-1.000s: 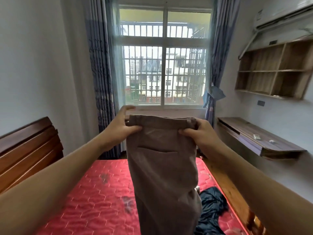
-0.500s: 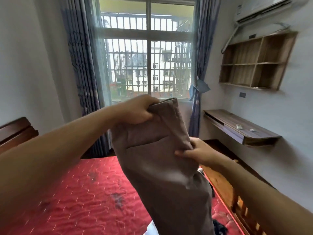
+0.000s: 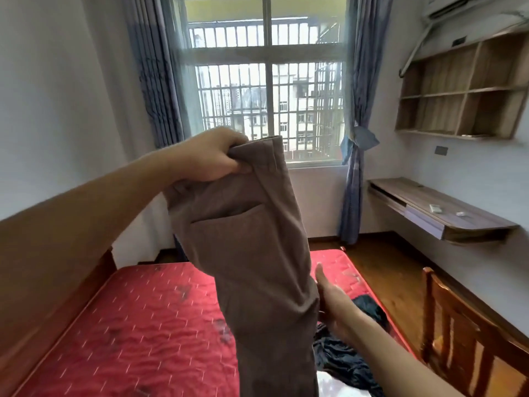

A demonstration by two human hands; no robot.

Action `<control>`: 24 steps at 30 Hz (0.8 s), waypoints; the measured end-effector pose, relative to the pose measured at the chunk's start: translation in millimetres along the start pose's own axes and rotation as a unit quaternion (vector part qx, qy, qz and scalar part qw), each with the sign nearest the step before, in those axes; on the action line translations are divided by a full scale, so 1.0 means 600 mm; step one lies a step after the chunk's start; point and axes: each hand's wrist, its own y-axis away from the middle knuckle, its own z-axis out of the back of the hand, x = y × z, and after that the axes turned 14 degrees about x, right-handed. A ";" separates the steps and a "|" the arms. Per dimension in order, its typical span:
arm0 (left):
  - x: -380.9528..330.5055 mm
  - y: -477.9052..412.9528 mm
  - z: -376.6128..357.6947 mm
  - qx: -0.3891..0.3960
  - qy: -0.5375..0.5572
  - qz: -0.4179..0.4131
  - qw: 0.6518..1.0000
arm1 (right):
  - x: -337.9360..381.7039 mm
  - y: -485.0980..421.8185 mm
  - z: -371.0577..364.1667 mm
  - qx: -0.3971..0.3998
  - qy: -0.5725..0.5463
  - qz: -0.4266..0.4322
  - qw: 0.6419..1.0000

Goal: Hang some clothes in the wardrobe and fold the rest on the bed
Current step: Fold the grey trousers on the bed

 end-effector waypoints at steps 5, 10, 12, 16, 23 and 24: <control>0.055 0.065 0.024 -0.002 0.010 0.057 0.998 | 0.013 -0.023 -0.057 0.095 -0.038 0.027 0.994; 0.132 0.139 0.040 0.009 0.057 0.110 0.992 | 0.057 -0.039 -0.073 0.118 -0.285 0.108 0.945; 0.146 0.151 0.034 -0.012 0.079 0.120 0.989 | 0.075 -0.041 -0.085 0.145 -0.256 0.115 0.949; 0.156 0.153 0.037 -0.029 0.103 0.133 0.985 | 0.109 -0.043 -0.077 0.132 -0.151 0.187 0.962; 0.134 0.099 0.041 -0.018 0.114 0.125 0.985 | 0.138 -0.053 -0.018 0.060 0.328 0.204 0.921; 0.127 0.088 0.042 -0.016 0.111 0.128 0.985 | 0.143 -0.060 0.001 0.024 0.410 0.203 0.889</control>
